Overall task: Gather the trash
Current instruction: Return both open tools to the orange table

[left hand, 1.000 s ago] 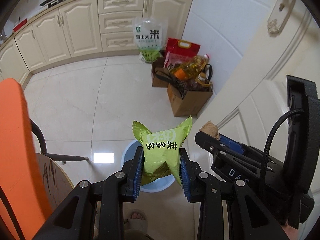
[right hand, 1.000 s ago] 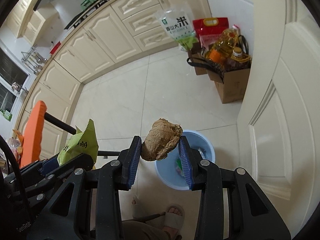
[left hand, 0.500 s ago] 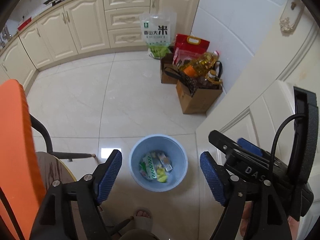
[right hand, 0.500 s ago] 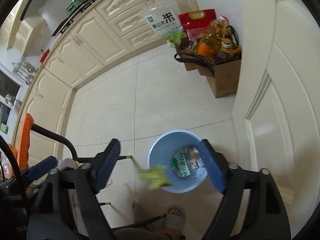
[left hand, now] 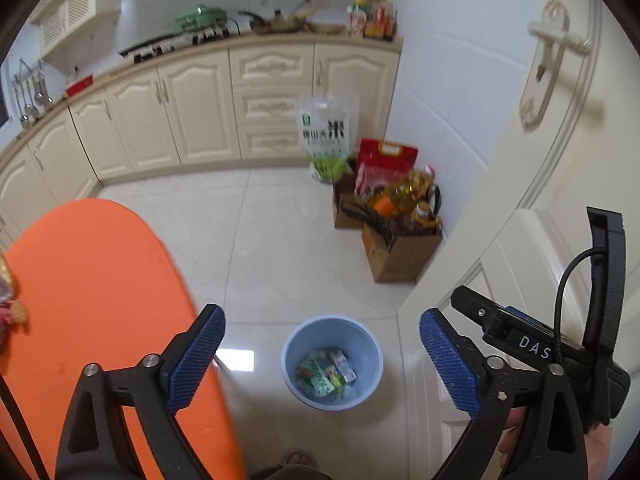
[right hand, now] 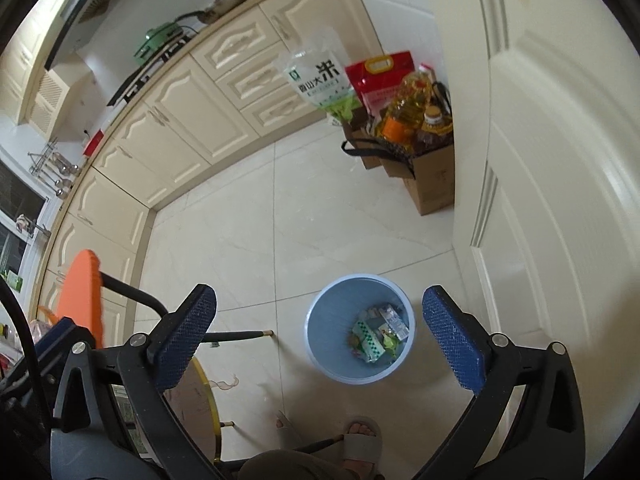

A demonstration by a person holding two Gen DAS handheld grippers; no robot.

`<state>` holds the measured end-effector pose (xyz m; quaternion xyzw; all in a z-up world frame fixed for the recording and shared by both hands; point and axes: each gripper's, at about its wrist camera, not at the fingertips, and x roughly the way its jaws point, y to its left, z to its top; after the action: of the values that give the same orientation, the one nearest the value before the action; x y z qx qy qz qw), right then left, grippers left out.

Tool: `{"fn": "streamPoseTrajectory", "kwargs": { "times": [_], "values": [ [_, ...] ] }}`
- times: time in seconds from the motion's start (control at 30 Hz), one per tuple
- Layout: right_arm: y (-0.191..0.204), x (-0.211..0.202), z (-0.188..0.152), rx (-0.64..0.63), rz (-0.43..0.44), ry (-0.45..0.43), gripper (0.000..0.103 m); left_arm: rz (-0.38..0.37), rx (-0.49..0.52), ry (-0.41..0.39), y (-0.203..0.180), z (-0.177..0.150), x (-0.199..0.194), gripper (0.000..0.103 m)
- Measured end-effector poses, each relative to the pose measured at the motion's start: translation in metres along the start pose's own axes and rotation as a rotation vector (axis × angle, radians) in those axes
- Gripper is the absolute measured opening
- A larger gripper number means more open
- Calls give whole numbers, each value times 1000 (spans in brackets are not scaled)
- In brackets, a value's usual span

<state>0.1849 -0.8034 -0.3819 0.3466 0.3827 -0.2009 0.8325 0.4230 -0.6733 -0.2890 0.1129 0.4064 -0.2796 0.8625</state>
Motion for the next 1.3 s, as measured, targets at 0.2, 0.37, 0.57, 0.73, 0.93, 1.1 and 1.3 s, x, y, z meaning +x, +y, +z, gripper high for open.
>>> {"fn": "streamPoseTrajectory", "kwargs": {
  "times": [0.2,0.37,0.57,0.73,0.93,1.1,1.3],
  "values": [
    [41,-41,-9,-51,28,-58,103,21,-15,-93,32,-40,-67,101],
    [90,-79,-24,-110,73,-111,103,51,-59,-158,61,-74,-124,102],
    [158,-114,-46,-209,122,-154,103,85,-115,-226,94,-114,-186,102],
    [209,-140,-71,-290,153,-185,103,103,-182,-286,124,-153,-239,102],
    [280,-171,-105,-415,176,-229,103,161,-258,-369,155,-206,-298,102],
    [329,-189,-134,-504,209,-255,103,215,-327,-416,174,-254,-338,102],
    [376,-200,-169,-594,256,-262,103,287,-386,-442,177,-309,-373,102]
  ]
}}
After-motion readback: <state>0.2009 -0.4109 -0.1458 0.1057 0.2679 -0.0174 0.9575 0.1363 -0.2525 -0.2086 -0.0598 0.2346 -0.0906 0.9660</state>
